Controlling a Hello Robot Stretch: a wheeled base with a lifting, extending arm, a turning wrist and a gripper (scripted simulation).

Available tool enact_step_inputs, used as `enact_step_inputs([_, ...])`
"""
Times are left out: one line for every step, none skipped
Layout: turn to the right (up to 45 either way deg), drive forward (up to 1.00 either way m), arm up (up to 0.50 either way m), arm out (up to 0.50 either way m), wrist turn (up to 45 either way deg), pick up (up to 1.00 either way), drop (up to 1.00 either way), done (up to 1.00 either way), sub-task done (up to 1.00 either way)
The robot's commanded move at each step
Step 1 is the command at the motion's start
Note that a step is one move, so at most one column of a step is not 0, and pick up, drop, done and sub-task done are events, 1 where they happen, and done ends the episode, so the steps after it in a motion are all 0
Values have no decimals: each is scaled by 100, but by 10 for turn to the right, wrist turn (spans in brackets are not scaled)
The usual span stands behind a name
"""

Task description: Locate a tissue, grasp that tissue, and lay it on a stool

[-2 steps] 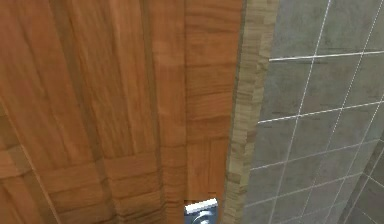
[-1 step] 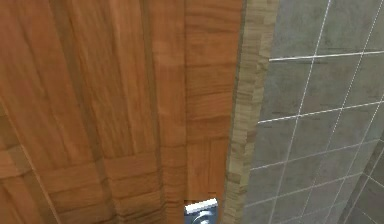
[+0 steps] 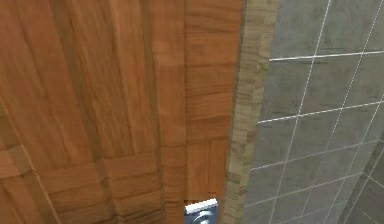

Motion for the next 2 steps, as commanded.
enact_step_inputs([0, 0, 0, -8, 0, 0, 0, 0, 0])
enact_step_inputs([0, 0, 0, 0, 0, 0, 0, 100, 0])
